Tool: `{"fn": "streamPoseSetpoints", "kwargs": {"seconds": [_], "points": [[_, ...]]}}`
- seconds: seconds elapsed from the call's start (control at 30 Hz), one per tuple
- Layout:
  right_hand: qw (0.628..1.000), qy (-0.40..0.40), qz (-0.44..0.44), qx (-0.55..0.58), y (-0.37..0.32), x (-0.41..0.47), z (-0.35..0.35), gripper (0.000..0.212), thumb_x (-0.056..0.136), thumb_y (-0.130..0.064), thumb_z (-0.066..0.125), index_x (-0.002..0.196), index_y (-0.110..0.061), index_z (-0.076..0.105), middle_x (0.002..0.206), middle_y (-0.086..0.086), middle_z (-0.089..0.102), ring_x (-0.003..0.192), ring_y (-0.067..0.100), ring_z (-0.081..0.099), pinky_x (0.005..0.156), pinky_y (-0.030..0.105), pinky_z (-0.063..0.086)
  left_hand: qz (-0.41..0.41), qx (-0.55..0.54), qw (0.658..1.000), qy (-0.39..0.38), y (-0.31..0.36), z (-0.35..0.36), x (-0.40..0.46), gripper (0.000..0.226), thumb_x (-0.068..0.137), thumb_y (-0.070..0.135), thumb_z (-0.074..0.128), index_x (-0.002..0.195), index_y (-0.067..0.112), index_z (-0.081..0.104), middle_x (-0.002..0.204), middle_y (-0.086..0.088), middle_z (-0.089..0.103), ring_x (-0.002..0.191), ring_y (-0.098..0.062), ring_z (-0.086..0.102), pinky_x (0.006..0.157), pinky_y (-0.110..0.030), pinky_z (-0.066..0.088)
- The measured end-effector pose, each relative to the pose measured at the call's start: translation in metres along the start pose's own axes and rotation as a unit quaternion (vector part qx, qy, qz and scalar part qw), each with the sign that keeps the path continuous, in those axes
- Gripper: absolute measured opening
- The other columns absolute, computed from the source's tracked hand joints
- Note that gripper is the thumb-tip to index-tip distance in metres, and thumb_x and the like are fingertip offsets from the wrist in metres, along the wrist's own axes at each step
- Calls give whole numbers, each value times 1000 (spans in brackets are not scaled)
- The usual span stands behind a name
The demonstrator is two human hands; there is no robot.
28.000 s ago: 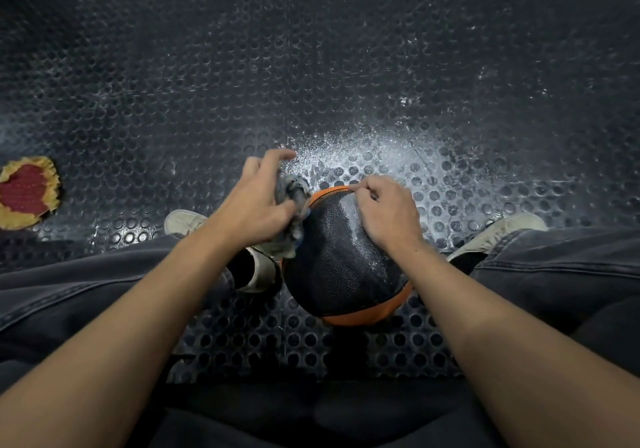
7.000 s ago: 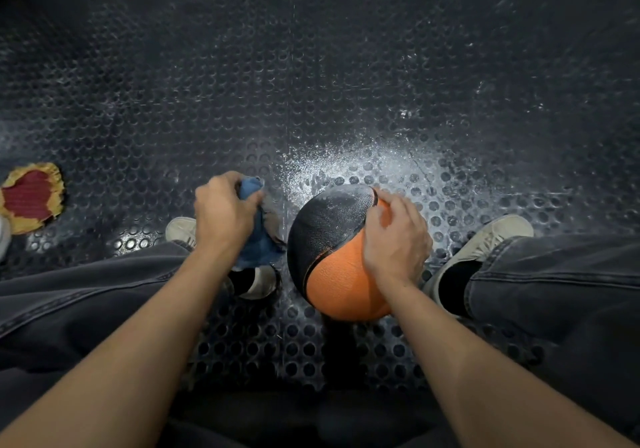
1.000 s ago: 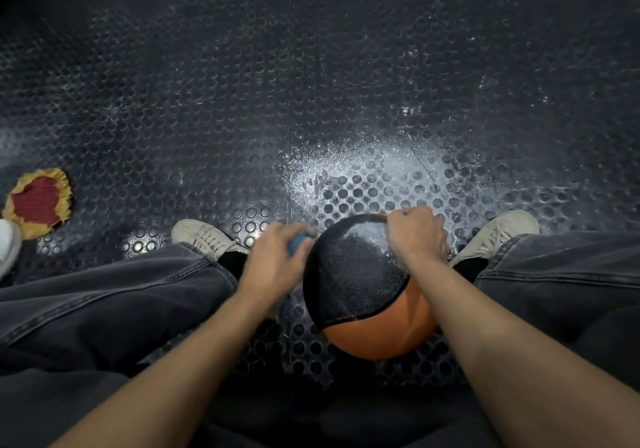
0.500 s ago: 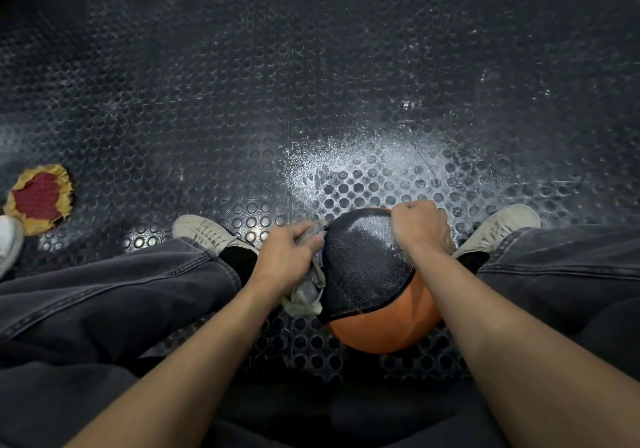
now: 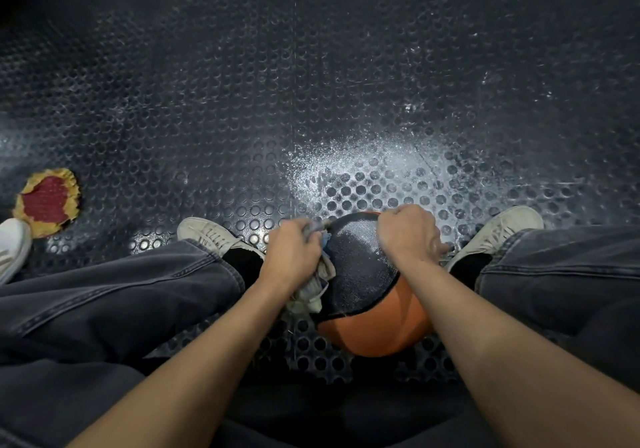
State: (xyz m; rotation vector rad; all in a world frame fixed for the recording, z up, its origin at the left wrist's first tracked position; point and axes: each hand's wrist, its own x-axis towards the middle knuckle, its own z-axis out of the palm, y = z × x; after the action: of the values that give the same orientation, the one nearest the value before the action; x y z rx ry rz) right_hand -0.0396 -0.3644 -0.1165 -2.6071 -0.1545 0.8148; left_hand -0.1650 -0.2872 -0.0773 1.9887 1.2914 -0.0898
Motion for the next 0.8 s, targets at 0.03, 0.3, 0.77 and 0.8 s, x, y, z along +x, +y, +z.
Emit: {"fn": "streamPoseSetpoints", "kwargs": {"seconds": [0.03, 0.3, 0.77, 0.8], "points": [[1000, 0, 4, -10, 0, -1, 1, 30, 97, -28, 46, 77, -14, 63, 84, 3, 64, 82, 24, 60, 111, 60, 26, 3, -1, 1000, -10, 1, 1, -2, 16, 97, 16, 54, 103, 7, 65, 68, 7, 55, 50, -2, 45, 40, -9, 38], [999, -24, -40, -13, 4, 3, -2, 41, 102, -24, 40, 62, -20, 51, 60, -4, 49, 61, 17, 53, 111, 64, 25, 48, 25, 998, -22, 5, 5, -2, 18, 96, 23, 57, 106, 12, 68, 66, 8, 56, 47, -4, 47, 38, -11, 33], [999, -7, -10, -30, 0, 1, 3, 38, 102, -33, 40, 74, -15, 58, 73, 1, 58, 74, 22, 60, 111, 63, 23, -11, -41, 996, -85, 14, -1, 16, 19, 98, 19, 52, 102, 5, 64, 71, 12, 52, 46, -7, 49, 37, -10, 36], [999, -9, -4, -30, 2, 4, 2, 36, 102, -33, 41, 75, -15, 59, 76, 1, 60, 75, 21, 59, 110, 61, 25, 21, -37, 995, -95, 13, 1, 4, 18, 97, 21, 54, 103, 8, 65, 75, 13, 56, 53, -13, 55, 42, -11, 39]]}}
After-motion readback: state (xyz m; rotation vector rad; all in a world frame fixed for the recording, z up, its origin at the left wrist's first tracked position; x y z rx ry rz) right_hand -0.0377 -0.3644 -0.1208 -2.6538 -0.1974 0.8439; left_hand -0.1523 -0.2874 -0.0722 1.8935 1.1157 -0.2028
